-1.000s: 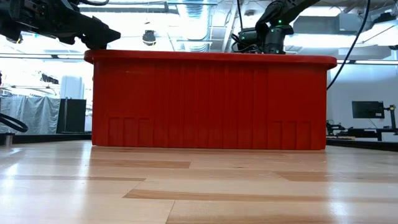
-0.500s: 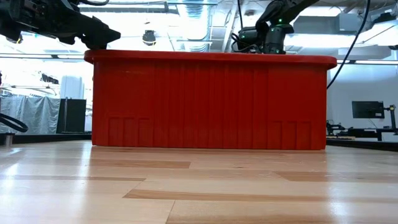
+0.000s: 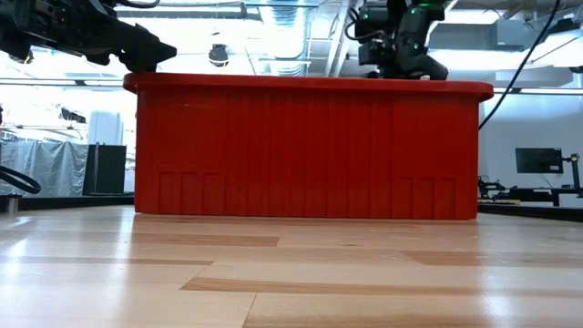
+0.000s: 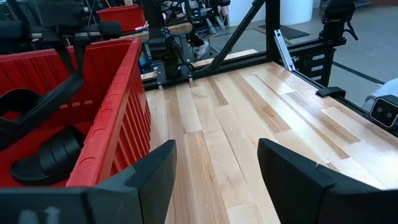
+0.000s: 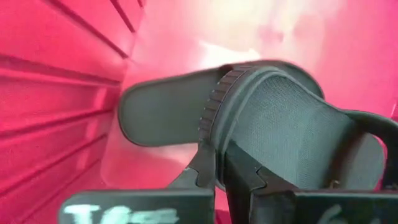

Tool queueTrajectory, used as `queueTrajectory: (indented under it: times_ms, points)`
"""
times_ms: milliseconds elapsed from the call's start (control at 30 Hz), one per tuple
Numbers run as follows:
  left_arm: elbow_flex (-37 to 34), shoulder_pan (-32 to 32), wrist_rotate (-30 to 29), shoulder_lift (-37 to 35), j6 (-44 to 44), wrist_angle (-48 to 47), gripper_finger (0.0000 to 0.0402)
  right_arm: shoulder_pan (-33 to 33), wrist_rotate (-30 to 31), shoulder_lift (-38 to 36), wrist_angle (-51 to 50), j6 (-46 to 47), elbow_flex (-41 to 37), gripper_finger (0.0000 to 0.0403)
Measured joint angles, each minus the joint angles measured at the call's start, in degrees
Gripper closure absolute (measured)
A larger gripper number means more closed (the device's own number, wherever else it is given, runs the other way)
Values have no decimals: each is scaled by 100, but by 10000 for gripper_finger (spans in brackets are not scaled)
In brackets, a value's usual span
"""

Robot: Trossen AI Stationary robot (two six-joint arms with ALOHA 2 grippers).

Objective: Pick and place slides into bin
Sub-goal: Stack the slide on top of the right slide in the bin

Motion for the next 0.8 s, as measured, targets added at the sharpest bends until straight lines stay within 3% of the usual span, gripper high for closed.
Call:
queueTrajectory:
  times_ms: [300,800]
  points:
    - [-2,-2,0,0,0,0,183,311,-11,64,-25,28,0,403]
    - [-2,-1,-1,-1,-1,-2,183,115,-612,835,-218,15,31,403]
